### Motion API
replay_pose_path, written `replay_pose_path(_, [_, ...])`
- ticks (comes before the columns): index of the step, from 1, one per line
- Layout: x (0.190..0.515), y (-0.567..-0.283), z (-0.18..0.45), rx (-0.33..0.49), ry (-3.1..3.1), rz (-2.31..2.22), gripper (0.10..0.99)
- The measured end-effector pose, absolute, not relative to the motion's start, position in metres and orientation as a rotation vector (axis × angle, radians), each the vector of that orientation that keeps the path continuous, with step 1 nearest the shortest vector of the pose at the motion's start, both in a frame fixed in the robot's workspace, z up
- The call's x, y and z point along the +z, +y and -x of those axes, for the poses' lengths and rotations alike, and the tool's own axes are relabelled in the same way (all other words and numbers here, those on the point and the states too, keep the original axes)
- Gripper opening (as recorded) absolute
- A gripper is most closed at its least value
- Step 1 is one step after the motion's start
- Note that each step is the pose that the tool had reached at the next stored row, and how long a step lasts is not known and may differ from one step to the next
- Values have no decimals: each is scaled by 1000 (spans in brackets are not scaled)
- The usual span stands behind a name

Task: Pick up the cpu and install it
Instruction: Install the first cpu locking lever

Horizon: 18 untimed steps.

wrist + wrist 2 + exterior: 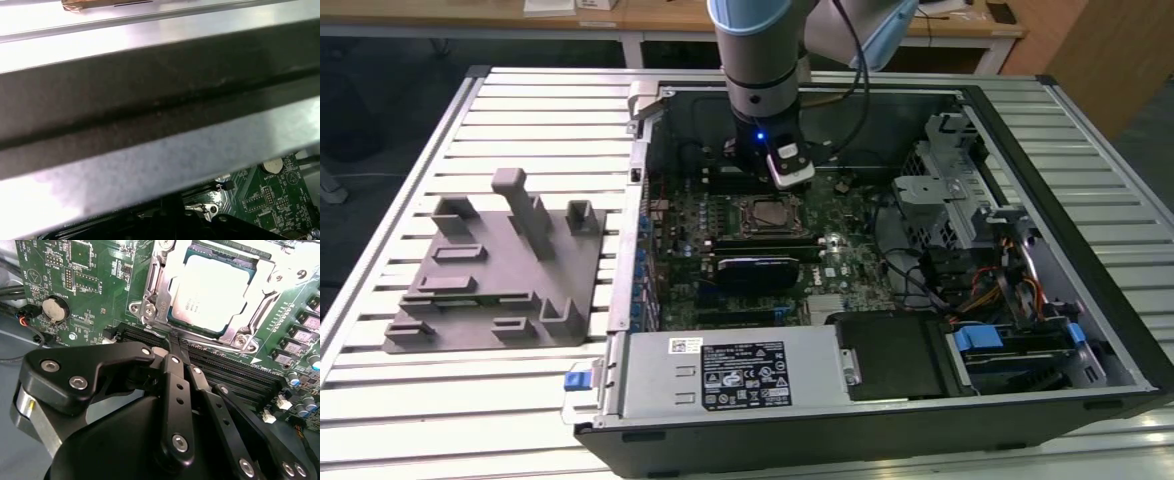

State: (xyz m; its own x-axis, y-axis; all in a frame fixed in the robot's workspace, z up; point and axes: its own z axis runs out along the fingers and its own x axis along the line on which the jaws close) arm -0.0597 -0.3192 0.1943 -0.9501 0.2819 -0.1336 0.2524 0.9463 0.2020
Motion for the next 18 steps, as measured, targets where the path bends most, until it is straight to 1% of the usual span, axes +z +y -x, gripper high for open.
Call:
replay_pose_path(12, [192,-320,60,265,2938,-405,106])
replay_pose_path(18, [192,-320,60,283,2938,-407,106])
